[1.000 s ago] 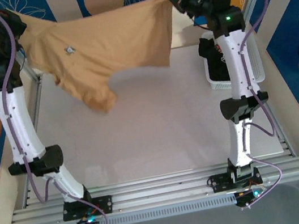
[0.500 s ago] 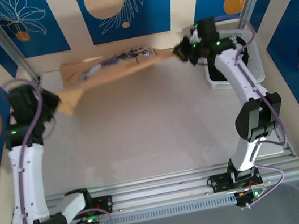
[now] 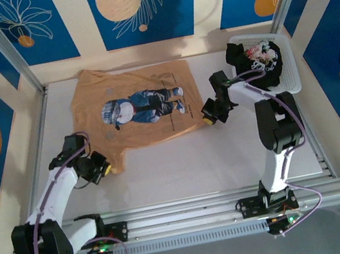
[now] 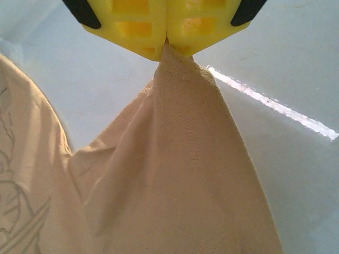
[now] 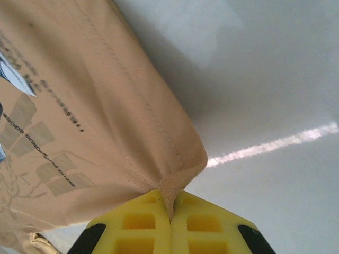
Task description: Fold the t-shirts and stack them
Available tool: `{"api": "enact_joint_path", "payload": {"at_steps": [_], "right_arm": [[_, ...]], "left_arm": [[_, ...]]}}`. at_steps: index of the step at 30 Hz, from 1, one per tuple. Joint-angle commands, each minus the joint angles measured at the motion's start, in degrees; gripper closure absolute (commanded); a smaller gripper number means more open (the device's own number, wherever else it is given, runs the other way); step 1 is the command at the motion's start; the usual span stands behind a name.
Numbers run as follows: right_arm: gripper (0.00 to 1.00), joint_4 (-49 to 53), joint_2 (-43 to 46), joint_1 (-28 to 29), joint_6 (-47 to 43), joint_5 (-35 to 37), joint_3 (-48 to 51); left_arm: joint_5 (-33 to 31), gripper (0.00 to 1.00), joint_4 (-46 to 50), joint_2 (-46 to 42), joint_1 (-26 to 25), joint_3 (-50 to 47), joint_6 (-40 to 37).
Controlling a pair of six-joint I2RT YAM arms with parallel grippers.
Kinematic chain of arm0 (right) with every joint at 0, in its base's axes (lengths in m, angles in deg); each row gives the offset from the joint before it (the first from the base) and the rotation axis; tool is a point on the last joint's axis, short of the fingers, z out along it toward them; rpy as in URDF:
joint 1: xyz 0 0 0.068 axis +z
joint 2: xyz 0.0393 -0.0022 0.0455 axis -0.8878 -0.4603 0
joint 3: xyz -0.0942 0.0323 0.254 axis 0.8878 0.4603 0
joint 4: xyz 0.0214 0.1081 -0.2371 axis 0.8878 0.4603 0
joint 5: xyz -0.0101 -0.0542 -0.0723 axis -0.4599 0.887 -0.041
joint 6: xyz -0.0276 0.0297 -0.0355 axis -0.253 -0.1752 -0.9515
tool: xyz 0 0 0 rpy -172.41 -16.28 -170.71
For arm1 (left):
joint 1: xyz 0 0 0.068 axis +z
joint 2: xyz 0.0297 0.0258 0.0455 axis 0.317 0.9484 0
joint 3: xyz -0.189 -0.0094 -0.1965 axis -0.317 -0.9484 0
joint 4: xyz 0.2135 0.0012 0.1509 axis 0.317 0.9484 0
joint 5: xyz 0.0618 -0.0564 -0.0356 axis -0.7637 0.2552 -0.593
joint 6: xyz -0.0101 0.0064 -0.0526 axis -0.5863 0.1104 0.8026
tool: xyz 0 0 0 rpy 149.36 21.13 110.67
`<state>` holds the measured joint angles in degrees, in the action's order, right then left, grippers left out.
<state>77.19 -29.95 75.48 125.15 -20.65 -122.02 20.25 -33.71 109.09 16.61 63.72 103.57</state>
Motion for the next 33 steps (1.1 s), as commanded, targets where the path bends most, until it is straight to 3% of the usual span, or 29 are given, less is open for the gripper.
{"api": "enact_joint_path", "payload": {"at_steps": [1, 7, 11, 13, 16, 18, 20, 25, 33], "right_arm": [[1.0, 6.8, 3.8, 0.6, -1.0, 4.6, 2.0], [1.0, 10.0, 8.1, 0.9, -3.1, 7.8, 5.0], [0.98, 10.6, 8.7, 0.9, -4.1, 10.0, 6.7], [0.88, 12.2, 8.9, 1.0, -3.5, 12.5, 7.4], [0.53, 14.7, 12.8, 0.9, -0.8, 17.4, 9.5], [0.46, 15.7, 16.4, 0.5, 1.0, 19.0, 11.4], [0.45, 14.1, 19.8, 0.0, 1.4, 17.2, 13.7], [0.54, 9.9, 22.8, -0.4, 6.0, 7.4, 19.5], [0.57, -3.5, 19.1, -4.7, 12.4, -0.8, 23.4]], "left_arm": [[-1.1, 1.0, 8.3, -3.2, -1.2, -1.0, 3.1], [-0.8, 1.0, 11.8, -13.4, -3.8, -5.3, 13.6], [-1.7, 1.0, 11.5, -14.5, -6.6, -7.1, 15.3], [-3.0, 1.0, 11.7, -14.1, -7.4, -7.0, 15.2], [-5.1, 1.0, 12.3, -14.1, -8.3, -5.6, 15.5], [-6.6, 1.0, 12.8, -14.1, -8.8, -4.2, 14.9], [-7.2, 1.0, 12.8, -13.8, -9.0, -3.3, 14.5], [-6.8, 1.0, 11.8, -12.2, -9.4, -3.2, 13.9], [-8.1, 1.0, 12.4, -11.7, -9.6, -2.8, 12.0]]}}
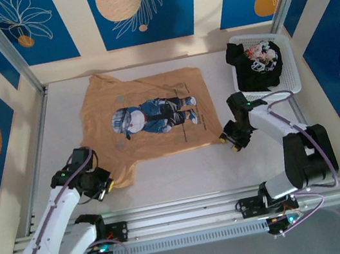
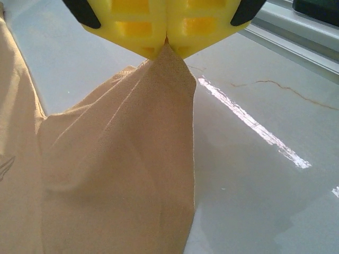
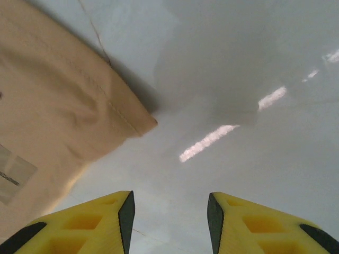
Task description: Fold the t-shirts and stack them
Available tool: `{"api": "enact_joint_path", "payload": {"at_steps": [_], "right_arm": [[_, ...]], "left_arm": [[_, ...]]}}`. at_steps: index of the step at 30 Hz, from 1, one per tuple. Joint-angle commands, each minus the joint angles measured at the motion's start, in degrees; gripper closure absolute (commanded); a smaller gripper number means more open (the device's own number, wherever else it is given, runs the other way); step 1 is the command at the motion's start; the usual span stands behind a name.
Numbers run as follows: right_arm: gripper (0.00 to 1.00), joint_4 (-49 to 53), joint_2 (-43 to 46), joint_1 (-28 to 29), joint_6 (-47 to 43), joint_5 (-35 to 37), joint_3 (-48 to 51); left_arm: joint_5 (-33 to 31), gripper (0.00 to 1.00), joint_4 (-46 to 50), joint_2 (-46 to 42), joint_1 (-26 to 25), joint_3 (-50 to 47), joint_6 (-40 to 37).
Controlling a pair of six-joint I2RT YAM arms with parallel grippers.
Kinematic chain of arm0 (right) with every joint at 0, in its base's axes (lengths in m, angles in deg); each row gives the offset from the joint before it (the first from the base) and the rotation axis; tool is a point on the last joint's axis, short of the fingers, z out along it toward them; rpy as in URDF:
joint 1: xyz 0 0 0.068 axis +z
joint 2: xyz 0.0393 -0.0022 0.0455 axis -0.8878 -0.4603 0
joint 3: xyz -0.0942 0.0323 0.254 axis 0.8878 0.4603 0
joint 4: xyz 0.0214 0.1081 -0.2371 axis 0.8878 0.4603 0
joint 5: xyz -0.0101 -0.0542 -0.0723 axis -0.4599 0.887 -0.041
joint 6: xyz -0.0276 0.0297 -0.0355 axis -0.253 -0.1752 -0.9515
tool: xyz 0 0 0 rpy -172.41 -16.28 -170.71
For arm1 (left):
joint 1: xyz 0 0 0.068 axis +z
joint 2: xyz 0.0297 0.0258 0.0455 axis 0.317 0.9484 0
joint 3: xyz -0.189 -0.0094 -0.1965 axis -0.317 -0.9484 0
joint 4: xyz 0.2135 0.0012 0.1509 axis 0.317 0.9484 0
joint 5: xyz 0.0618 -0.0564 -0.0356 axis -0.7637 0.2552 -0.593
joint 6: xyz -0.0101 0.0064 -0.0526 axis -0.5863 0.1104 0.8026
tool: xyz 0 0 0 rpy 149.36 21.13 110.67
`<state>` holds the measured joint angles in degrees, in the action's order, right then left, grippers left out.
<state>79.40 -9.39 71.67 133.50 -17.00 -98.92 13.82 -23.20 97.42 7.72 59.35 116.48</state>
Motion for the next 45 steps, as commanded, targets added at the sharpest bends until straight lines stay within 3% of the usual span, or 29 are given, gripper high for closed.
{"api": "enact_joint_path", "payload": {"at_steps": [1, 7, 15, 21, 27, 32, 35, 38, 41, 45], "right_arm": [[0.58, -6.3, -2.6, -1.1, 4.4, -4.5, 0.0], [0.67, -7.8, -7.3, -1.5, 5.8, -6.3, -0.8], [0.69, -8.2, -10.4, -1.5, 7.2, -5.1, -0.3], [0.99, -9.1, -12.0, -0.9, 4.2, -2.8, -5.7], [1.0, 1.1, -6.1, 0.3, -1.3, 2.1, -12.2], [1.0, 7.4, 0.0, 0.4, -3.9, 1.5, -7.5], [1.0, 10.9, 3.2, 0.8, -5.1, 0.2, -2.8], [1.0, 12.9, 6.0, 1.4, -5.7, -0.9, 1.8], [1.0, 12.6, 7.0, 1.6, -5.6, -1.0, 4.4], [1.0, 11.6, 4.8, 1.7, -5.6, -0.6, 1.7]], "left_arm": [[-1.8, 1.0, 1.9, 0.1, -0.6, 1.5, -1.0], [-2.0, 1.0, 1.7, -0.3, -0.6, 1.1, -0.9], [-1.9, 1.0, 2.0, -1.1, -0.7, 1.0, -0.8], [-5.8, 1.0, 5.7, -4.1, -0.6, 4.1, -1.6], [-9.3, 1.0, 14.1, -8.5, -0.7, 9.4, -1.8], [-6.0, 1.0, 20.7, -14.0, -1.4, 7.4, 1.3], [0.4, 1.0, 22.4, -15.2, -1.8, 3.4, 2.5], [-0.9, 1.0, 24.7, -16.2, -3.6, 4.0, 2.5], [-3.3, 1.0, 22.8, -14.9, -4.3, 6.4, 0.6], [-3.6, 1.0, 10.5, -9.4, -4.9, 8.3, -1.4]]}}
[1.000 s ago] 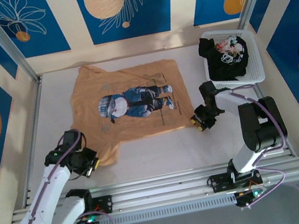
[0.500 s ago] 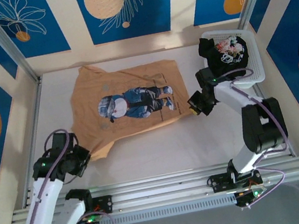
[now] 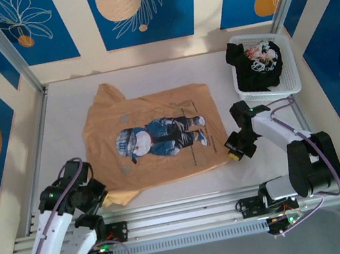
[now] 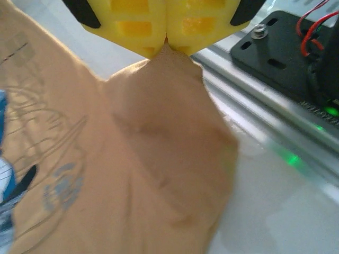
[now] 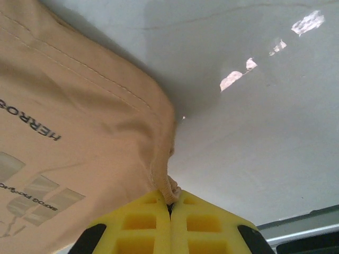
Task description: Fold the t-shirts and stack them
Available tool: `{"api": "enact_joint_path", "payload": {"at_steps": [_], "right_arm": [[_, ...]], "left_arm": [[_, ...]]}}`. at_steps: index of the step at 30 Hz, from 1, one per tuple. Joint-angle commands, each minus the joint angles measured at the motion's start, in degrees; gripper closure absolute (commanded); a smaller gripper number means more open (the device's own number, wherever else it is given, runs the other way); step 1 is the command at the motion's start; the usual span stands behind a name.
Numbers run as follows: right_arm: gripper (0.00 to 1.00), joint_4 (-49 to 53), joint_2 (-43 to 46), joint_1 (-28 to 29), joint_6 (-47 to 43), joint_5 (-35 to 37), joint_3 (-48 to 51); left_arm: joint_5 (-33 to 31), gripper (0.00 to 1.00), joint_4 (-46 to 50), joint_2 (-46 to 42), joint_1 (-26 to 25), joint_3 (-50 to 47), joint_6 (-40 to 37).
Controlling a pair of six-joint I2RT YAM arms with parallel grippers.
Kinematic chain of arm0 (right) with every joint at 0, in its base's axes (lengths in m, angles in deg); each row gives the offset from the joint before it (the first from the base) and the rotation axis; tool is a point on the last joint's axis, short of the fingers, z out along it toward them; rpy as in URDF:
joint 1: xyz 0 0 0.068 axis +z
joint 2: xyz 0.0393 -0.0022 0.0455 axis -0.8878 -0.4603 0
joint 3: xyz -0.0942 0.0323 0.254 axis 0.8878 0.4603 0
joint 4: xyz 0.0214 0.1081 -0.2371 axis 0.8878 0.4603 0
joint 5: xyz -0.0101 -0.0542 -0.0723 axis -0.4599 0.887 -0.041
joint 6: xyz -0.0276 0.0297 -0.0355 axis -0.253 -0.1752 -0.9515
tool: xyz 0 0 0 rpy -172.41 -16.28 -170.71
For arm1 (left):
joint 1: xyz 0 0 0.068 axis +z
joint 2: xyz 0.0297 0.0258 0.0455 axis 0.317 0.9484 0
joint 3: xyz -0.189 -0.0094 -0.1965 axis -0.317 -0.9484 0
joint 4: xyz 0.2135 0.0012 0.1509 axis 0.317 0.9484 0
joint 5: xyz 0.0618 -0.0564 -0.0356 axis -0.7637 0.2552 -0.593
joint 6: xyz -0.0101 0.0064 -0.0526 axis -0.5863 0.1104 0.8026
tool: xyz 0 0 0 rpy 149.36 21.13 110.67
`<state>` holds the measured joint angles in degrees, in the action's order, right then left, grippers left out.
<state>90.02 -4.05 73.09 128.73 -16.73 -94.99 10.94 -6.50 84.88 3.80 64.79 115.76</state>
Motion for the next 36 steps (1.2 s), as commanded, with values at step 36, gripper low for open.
{"api": "enact_joint_path", "payload": {"at_steps": [36], "right_arm": [[1.0, 4.0, -24.2, -1.0, -1.2, 5.4, -30.4]], "left_arm": [[-17.4, 1.0, -16.8, 49.3, 3.8, 34.4, -30.9]]}}
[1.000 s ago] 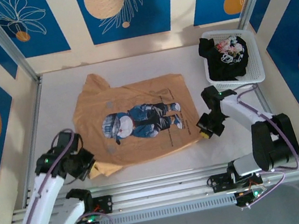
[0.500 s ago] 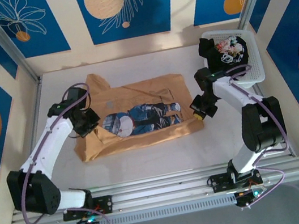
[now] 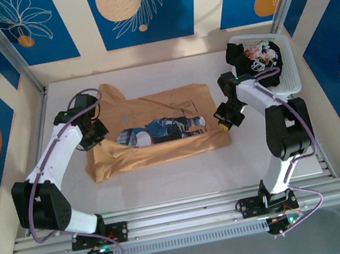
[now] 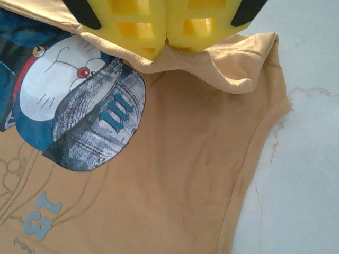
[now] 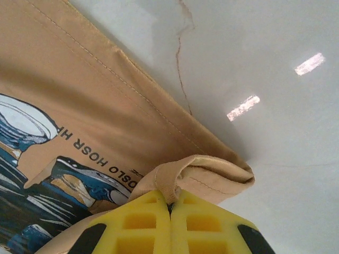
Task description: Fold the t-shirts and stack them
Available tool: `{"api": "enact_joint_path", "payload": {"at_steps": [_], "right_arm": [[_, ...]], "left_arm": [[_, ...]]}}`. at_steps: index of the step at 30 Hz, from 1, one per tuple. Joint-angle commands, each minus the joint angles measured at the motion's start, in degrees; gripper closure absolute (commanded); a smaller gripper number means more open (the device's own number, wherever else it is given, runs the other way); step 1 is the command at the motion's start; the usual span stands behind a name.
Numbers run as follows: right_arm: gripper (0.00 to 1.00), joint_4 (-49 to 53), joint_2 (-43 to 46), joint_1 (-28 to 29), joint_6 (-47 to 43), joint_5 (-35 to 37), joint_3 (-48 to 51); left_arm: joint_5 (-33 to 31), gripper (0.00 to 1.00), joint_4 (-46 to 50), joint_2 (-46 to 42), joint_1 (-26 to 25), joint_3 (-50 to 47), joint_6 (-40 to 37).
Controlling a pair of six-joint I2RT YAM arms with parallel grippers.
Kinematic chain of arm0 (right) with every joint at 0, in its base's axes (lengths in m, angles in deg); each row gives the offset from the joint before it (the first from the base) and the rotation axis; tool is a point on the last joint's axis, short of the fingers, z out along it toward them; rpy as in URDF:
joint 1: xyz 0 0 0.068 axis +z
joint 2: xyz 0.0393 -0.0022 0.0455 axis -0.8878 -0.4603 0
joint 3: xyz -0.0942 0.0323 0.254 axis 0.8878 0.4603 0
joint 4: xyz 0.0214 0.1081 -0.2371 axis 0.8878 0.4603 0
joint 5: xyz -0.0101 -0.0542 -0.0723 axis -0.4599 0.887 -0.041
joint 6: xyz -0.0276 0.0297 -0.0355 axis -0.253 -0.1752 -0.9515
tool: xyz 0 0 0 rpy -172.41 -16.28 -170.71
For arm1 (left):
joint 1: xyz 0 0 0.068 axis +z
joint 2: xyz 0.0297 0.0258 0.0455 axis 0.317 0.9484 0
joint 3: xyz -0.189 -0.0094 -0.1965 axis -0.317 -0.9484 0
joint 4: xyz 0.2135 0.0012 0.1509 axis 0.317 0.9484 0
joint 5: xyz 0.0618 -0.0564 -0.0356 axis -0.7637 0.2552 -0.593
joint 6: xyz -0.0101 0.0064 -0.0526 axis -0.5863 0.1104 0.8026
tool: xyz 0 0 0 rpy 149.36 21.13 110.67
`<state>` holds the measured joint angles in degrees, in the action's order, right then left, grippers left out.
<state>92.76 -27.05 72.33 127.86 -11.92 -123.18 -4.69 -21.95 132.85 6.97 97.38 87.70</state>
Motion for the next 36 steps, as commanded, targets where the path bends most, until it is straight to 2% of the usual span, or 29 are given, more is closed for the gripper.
{"api": "enact_joint_path", "payload": {"at_steps": [1, 24, 25, 26, 28, 30, 33, 36], "right_arm": [[1.0, 1.2, -1.6, -0.3, -0.3, 0.5, -2.6], [1.0, 0.5, -11.9, -0.3, -1.5, -0.9, -11.8], [0.97, 0.4, -12.1, -0.4, -1.8, -1.2, -12.1], [0.89, 0.2, -12.1, -0.5, -2.1, -1.6, -12.5], [0.69, 0.2, -11.5, -0.8, -3.3, -2.1, -13.2], [0.56, 1.2, -10.0, -1.2, -4.7, -1.8, -13.6], [0.46, 2.6, -5.7, -1.9, -6.5, -1.1, -11.2], [0.44, 1.9, 0.5, -2.5, -7.9, -1.6, -4.8]], "left_arm": [[-1.9, 1.0, -1.6, 2.0, 0.8, 2.1, -3.2], [-6.5, 1.0, -5.5, 14.0, 2.0, 8.1, -9.2], [-6.5, 0.99, -5.3, 14.4, 2.2, 8.7, -9.9], [-6.6, 0.88, -5.1, 14.7, 2.3, 9.3, -10.4], [-6.9, 0.57, -3.6, 14.3, 2.8, 10.1, -11.2], [-6.9, 0.37, -1.6, 12.5, 3.5, 9.4, -10.9], [-5.3, 0.32, 1.7, 7.4, 4.6, 5.0, -9.1], [-0.1, 0.34, 3.5, 1.2, 5.6, -3.6, -5.3]]}}
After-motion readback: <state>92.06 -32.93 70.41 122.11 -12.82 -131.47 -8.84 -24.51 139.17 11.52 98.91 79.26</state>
